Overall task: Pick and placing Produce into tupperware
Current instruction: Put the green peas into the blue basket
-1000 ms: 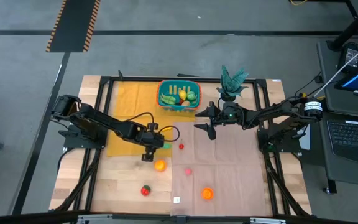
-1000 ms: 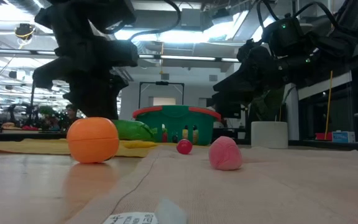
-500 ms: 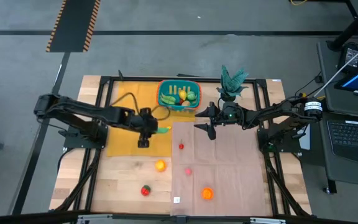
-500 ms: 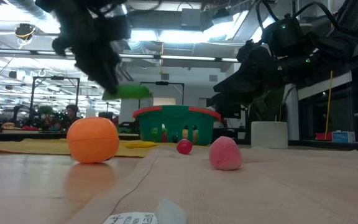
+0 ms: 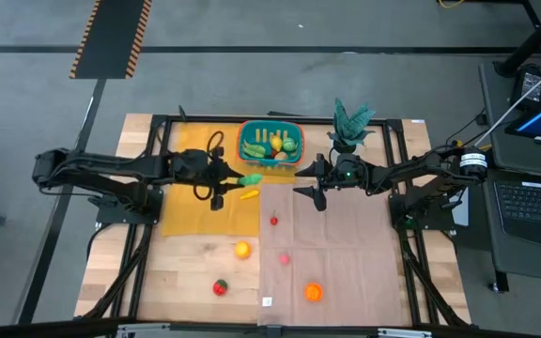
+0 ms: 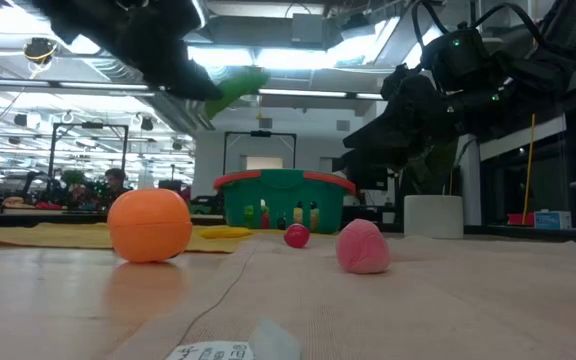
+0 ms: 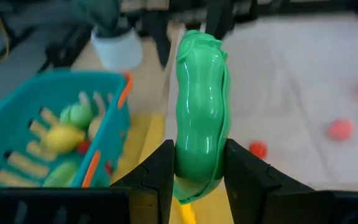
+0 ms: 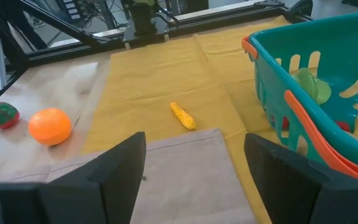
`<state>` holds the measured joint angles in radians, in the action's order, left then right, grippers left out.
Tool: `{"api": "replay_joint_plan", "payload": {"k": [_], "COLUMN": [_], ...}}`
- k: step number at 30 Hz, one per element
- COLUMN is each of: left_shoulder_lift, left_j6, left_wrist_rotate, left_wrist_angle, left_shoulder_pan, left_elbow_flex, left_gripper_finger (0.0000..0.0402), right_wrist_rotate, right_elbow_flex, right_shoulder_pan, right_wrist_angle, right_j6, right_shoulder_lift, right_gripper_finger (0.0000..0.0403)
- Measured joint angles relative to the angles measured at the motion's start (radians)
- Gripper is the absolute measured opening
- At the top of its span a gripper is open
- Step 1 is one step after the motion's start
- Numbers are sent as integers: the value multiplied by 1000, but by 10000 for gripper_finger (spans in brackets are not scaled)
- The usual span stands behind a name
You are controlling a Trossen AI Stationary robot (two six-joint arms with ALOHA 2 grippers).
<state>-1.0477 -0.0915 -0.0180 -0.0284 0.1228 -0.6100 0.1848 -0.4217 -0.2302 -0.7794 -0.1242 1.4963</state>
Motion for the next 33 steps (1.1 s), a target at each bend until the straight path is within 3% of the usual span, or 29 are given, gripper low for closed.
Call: {"api": "replay_joint_plan", "payload": {"k": [4, 14, 33], "left_shoulder_lift": [0, 0, 0], "left_j6": [0, 8, 31], "left_wrist_rotate": [63, 66, 61], "left_wrist_angle": [151, 370, 388], "left_shoulder_pan": [30, 87, 114], "left_elbow_flex": [64, 145, 149], "left_gripper_finger": [104, 104, 104], "right_wrist_rotate": [0, 0, 0], "right_elbow_flex": [0, 0, 0], "right_shoulder_pan": [0, 0, 0], "right_wrist_angle": [0, 0, -1], "right_j6": [1, 1, 1], "right_shoulder_lift": [0, 0, 0], "right_gripper_finger": [275, 275, 275]}}
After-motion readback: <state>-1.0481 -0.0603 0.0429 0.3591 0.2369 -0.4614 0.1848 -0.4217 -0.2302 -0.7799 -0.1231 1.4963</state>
